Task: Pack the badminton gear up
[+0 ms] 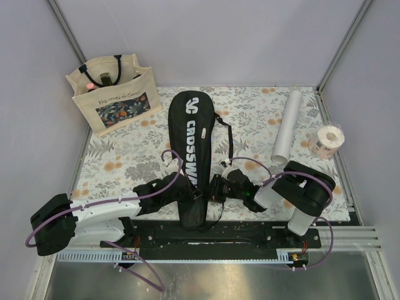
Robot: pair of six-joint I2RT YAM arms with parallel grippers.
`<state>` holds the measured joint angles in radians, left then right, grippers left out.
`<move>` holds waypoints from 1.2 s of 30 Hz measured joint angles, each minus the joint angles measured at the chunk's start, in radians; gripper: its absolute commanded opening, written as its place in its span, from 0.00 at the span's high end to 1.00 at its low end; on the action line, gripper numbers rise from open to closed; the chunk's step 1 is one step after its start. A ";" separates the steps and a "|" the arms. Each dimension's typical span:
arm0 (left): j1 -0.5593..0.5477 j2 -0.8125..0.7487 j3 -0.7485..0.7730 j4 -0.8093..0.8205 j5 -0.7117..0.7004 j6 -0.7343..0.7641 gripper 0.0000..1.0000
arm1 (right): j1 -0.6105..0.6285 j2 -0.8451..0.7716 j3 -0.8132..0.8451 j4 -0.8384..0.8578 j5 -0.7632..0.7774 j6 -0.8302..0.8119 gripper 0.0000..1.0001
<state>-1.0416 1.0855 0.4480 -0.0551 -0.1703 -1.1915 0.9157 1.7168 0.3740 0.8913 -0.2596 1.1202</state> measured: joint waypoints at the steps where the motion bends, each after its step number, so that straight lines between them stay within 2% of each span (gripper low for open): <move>1: 0.000 0.000 0.000 0.000 -0.003 -0.002 1.00 | 0.001 0.002 -0.003 0.009 0.005 0.004 0.71; 6: -0.004 0.010 -0.002 0.013 -0.010 -0.013 1.00 | 0.010 0.002 -0.007 0.021 0.022 0.008 0.65; 8: -0.005 0.017 -0.005 0.021 -0.010 -0.013 0.92 | 0.013 0.002 -0.007 0.019 0.032 0.009 0.61; 11: -0.009 0.031 -0.006 0.026 -0.010 -0.015 0.83 | 0.014 0.001 -0.007 0.015 0.046 0.013 0.47; 13: -0.011 0.030 -0.006 0.029 -0.010 -0.015 0.73 | 0.014 -0.025 -0.010 -0.022 0.064 0.017 0.43; 18: -0.015 0.005 -0.005 0.045 -0.018 -0.011 0.57 | 0.014 -0.248 -0.006 -0.316 0.190 -0.030 0.39; 24: -0.021 0.020 -0.002 -0.013 -0.026 0.018 0.58 | 0.015 -0.470 0.058 -0.620 0.359 -0.121 0.39; 28: -0.021 0.080 0.002 -0.022 -0.025 0.032 0.60 | -0.001 -0.529 0.116 -0.716 0.425 -0.202 0.36; 32: -0.024 0.122 0.016 -0.008 -0.025 0.036 0.61 | -0.069 -0.502 0.177 -0.747 0.428 -0.282 0.35; 36: -0.026 0.149 0.031 -0.006 -0.025 0.035 0.62 | -0.159 -0.351 0.290 -0.759 0.398 -0.349 0.35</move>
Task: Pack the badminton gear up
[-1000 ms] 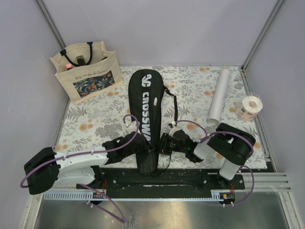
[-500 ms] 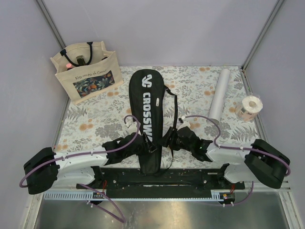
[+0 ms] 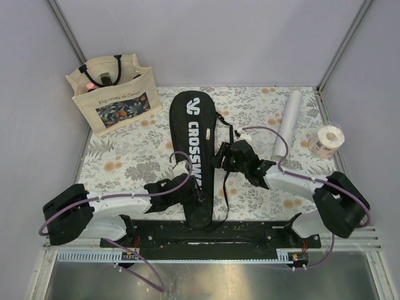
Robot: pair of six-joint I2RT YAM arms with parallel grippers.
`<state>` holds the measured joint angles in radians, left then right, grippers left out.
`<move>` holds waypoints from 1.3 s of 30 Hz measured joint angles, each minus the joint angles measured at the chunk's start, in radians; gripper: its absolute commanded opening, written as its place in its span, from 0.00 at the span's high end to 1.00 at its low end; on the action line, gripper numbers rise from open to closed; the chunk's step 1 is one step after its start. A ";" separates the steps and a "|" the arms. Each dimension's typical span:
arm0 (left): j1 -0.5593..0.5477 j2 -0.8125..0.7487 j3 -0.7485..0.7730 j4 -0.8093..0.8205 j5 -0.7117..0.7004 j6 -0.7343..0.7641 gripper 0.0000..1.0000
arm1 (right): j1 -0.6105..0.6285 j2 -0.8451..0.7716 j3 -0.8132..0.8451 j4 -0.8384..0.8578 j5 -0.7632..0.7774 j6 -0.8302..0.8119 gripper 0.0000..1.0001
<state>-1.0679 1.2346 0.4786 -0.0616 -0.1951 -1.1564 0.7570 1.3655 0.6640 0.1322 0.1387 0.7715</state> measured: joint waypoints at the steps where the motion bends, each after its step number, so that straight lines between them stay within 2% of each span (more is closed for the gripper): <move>1: -0.001 0.008 0.008 -0.003 0.000 -0.001 0.62 | -0.013 0.035 0.023 0.000 -0.010 -0.008 0.36; 7: -0.009 0.011 0.026 -0.039 -0.013 -0.001 0.61 | -0.041 0.205 0.076 0.004 -0.099 -0.016 0.39; 12: -0.011 -0.032 0.042 -0.134 -0.036 0.013 0.58 | -0.042 0.269 0.077 -0.002 -0.157 -0.003 0.44; 19: -0.011 -0.101 0.087 -0.256 -0.091 0.051 0.53 | -0.042 0.318 0.077 0.084 -0.222 0.052 0.51; 21: -0.011 -0.122 0.090 -0.280 -0.108 0.059 0.50 | -0.042 0.339 0.077 0.122 -0.245 0.071 0.59; 24: -0.011 -0.146 0.091 -0.314 -0.127 0.077 0.47 | -0.042 0.363 0.076 0.156 -0.264 0.092 0.84; 26: -0.011 -0.153 0.093 -0.328 -0.132 0.098 0.45 | -0.042 0.370 0.067 0.166 -0.267 0.111 0.97; 27: -0.011 -0.159 0.094 -0.339 -0.134 0.119 0.45 | -0.042 0.369 0.062 0.168 -0.267 0.122 1.00; 33: -0.034 -0.227 0.136 -0.368 -0.143 0.274 0.40 | -0.042 0.288 0.024 0.168 -0.280 0.210 1.00; 39: -0.146 -0.234 0.237 -0.368 -0.225 0.418 0.32 | -0.041 0.143 0.015 0.164 -0.273 0.309 1.00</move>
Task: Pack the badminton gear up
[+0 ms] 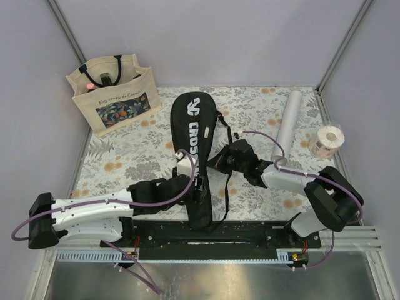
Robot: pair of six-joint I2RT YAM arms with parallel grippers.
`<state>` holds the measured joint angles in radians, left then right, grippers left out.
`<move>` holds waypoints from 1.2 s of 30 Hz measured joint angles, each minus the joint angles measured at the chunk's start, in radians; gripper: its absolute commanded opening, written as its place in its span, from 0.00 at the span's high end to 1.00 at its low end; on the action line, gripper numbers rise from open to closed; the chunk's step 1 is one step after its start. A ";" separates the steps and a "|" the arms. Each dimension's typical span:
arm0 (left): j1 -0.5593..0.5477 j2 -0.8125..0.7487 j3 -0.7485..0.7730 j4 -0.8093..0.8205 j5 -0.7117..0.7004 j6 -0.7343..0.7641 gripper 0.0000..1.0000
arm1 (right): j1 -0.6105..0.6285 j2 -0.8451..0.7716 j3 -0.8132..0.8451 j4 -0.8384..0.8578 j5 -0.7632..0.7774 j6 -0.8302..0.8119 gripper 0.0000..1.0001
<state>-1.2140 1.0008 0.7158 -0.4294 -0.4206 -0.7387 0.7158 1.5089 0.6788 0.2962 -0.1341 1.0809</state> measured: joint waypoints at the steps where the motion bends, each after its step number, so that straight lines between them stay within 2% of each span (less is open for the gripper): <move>1: -0.021 0.013 0.010 0.000 -0.017 0.013 0.31 | 0.002 -0.016 -0.002 -0.003 0.004 0.011 1.00; 7: -0.159 0.191 0.076 -0.011 -0.172 0.047 0.26 | 0.037 -0.078 -0.004 -0.015 0.045 0.081 1.00; 14: -0.237 0.357 0.176 -0.135 -0.355 -0.098 0.31 | 0.104 -0.111 -0.004 -0.061 0.105 0.114 1.00; 18: -0.257 0.404 0.226 -0.251 -0.445 -0.201 0.44 | 0.123 -0.116 -0.004 -0.063 0.134 0.127 1.00; 20: -0.269 0.415 0.240 -0.294 -0.478 -0.236 0.57 | 0.125 -0.117 -0.004 -0.063 0.143 0.134 1.00; 24: -0.280 0.433 0.243 -0.336 -0.505 -0.283 0.74 | 0.126 -0.117 -0.004 -0.063 0.151 0.142 1.00; 27: -0.284 0.446 0.243 -0.350 -0.513 -0.300 0.95 | 0.127 -0.117 -0.004 -0.063 0.153 0.146 1.00; 28: -0.285 0.448 0.243 -0.357 -0.516 -0.303 1.00 | 0.127 -0.117 -0.004 -0.063 0.154 0.147 1.00; 29: -0.285 0.449 0.243 -0.361 -0.518 -0.308 1.00 | 0.127 -0.118 -0.005 -0.063 0.154 0.148 1.00; 30: -0.285 0.449 0.243 -0.364 -0.520 -0.311 1.00 | 0.127 -0.119 -0.005 -0.063 0.154 0.147 0.96; 33: -0.286 0.449 0.244 -0.369 -0.522 -0.302 1.00 | 0.127 -0.130 -0.012 -0.055 0.155 0.118 0.73; 36: -0.285 0.424 0.237 -0.347 -0.500 -0.243 1.00 | 0.119 -0.172 -0.014 -0.053 0.149 0.004 0.61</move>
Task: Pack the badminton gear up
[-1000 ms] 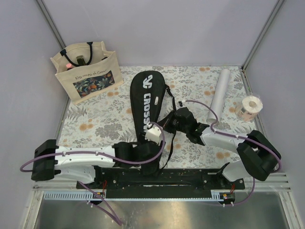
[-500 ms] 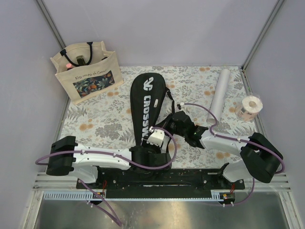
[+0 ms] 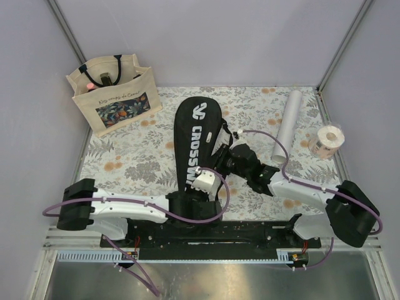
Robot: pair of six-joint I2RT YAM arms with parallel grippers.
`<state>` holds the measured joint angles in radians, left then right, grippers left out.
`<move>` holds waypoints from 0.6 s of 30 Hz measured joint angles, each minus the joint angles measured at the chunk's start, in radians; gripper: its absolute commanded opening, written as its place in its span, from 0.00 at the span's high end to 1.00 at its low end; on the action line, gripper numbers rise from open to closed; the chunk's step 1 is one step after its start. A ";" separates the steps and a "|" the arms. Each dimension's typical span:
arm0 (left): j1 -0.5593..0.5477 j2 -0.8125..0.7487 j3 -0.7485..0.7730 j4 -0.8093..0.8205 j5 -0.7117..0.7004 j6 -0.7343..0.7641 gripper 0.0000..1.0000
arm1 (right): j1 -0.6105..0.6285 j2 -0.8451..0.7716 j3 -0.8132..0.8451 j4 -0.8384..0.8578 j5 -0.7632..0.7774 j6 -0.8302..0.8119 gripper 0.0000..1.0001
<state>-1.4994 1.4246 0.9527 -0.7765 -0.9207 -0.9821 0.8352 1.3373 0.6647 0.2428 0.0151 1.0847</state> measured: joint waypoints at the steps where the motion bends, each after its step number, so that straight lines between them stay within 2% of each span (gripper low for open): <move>1: 0.001 -0.031 -0.013 0.018 0.018 0.029 1.00 | -0.006 -0.021 0.000 0.002 -0.004 -0.034 0.59; 7: 0.024 -0.342 -0.125 0.134 0.140 0.158 1.00 | -0.135 -0.146 0.102 -0.066 -0.032 -0.359 0.58; 12: 0.119 -0.497 -0.167 0.142 0.241 0.209 1.00 | -0.223 -0.211 0.122 -0.052 -0.006 -0.657 0.58; 15: 0.158 -0.531 -0.171 0.119 0.282 0.229 1.00 | -0.273 -0.174 0.135 -0.051 -0.024 -0.816 0.57; 18: 0.188 -0.579 -0.172 0.098 0.330 0.244 1.00 | -0.331 -0.060 0.194 -0.062 -0.095 -0.960 0.56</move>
<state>-1.3113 0.8455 0.7803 -0.6781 -0.5907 -0.7383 0.5045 1.2778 0.8589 0.1806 -0.0795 0.1249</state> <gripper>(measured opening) 0.028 0.439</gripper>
